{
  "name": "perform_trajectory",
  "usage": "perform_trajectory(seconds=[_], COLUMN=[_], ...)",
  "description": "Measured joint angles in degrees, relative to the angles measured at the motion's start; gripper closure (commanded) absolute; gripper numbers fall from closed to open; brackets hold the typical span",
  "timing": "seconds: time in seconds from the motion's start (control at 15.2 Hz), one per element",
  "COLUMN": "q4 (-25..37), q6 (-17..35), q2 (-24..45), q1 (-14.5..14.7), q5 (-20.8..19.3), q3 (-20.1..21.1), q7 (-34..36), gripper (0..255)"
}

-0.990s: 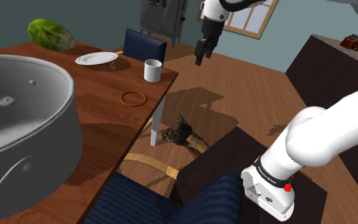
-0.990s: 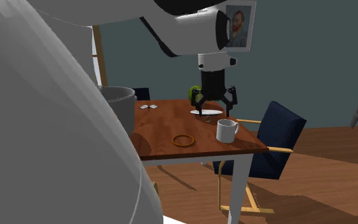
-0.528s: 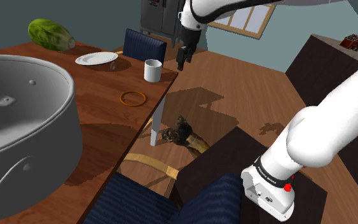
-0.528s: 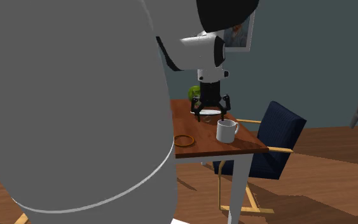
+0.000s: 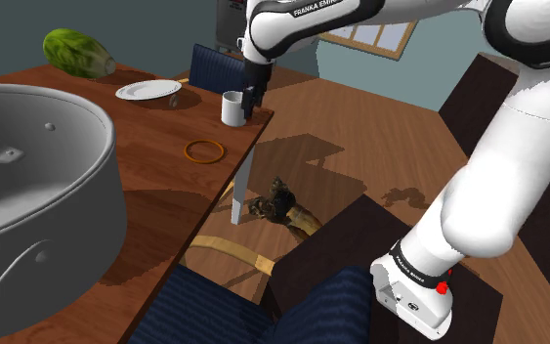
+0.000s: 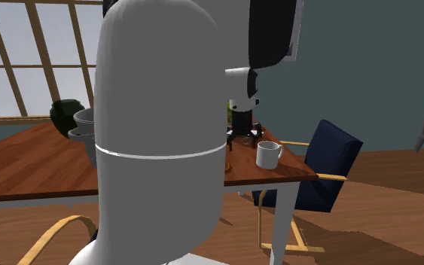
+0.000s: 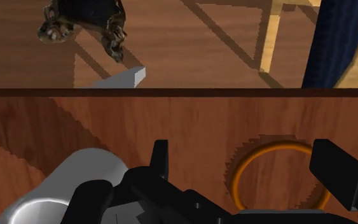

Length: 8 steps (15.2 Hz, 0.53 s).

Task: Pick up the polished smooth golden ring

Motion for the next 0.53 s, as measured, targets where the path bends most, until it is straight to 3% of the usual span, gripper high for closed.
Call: perform_trajectory(seconds=[0.53], q4=[14.02], q6=[1.68], q2=[16.24], q1=[1.51], q5=[-0.38], q3=[2.04], q7=[-5.57], gripper=[0])
